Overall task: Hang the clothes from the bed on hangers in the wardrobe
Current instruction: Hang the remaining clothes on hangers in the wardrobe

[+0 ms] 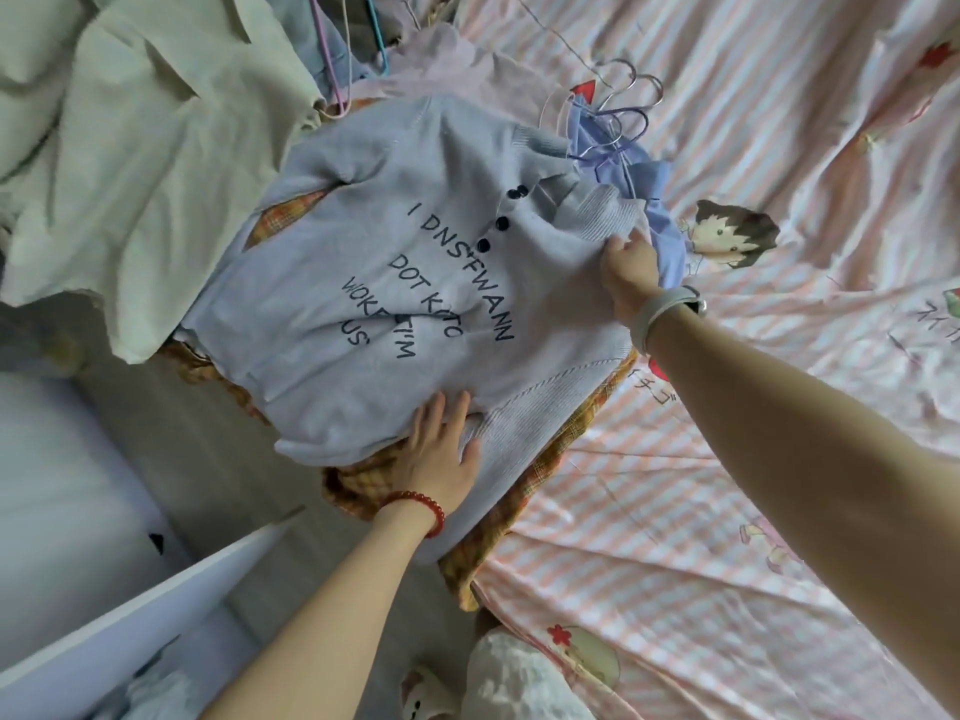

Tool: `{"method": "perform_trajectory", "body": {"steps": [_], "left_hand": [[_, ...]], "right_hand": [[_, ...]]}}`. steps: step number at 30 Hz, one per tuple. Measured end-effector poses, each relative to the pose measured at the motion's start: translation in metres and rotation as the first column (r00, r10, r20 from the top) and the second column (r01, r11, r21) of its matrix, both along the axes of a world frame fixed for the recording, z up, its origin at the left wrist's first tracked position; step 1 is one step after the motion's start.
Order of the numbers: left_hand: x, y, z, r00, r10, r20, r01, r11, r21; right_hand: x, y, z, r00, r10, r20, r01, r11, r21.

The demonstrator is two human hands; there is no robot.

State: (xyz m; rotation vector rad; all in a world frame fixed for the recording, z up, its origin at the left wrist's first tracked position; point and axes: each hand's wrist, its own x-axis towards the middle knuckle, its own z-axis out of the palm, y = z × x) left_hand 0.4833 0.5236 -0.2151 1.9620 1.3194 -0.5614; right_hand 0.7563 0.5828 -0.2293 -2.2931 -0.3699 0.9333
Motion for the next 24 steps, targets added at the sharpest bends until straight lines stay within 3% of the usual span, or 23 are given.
{"method": "perform_trajectory", "body": {"steps": [4, 6, 9, 11, 13, 16, 18, 21, 24], "left_hand": [[0.000, 0.011, 0.018, 0.972, 0.161, 0.170, -0.161, 0.987, -0.012], [0.001, 0.023, 0.033, 0.939, 0.225, 0.260, -0.254, 0.964, 0.082], [0.001, 0.045, 0.059, 0.913, 0.036, 0.406, -0.214, 0.890, 0.403], [0.002, 0.064, 0.074, 0.917, -0.137, 0.376, -0.131, 0.785, 0.605], [0.005, 0.081, 0.086, 0.921, -0.257, 0.294, -0.017, 0.726, 0.687], [0.006, 0.095, 0.098, 0.924, -0.349, 0.156, 0.186, 0.767, 0.614], [0.003, 0.091, 0.102, 0.933, -0.339, 0.123, 0.228, 0.819, 0.527], [-0.012, 0.065, 0.107, 0.938, -0.309, 0.157, 0.181, 0.823, 0.539], [-0.053, 0.026, 0.108, 0.963, -0.130, 0.235, 0.011, 0.894, 0.448]], "right_hand": [[-0.045, -0.027, 0.028, 0.991, 0.052, 0.126, -0.068, 0.990, 0.122], [-0.073, -0.052, 0.040, 0.988, 0.084, 0.128, -0.113, 0.964, 0.239], [-0.099, -0.088, 0.047, 0.953, 0.246, 0.178, -0.293, 0.898, 0.327], [-0.109, -0.110, 0.051, 0.910, 0.349, 0.225, -0.408, 0.852, 0.327], [-0.114, -0.130, 0.056, 0.864, 0.415, 0.284, -0.495, 0.800, 0.339], [-0.116, -0.152, 0.064, 0.851, 0.420, 0.316, -0.519, 0.768, 0.376], [-0.115, -0.161, 0.071, 0.870, 0.375, 0.319, -0.479, 0.795, 0.373], [-0.115, -0.171, 0.080, 0.812, 0.388, 0.437, -0.526, 0.810, 0.259], [-0.124, -0.173, 0.087, 0.697, 0.433, 0.571, -0.606, 0.781, 0.148]]}}
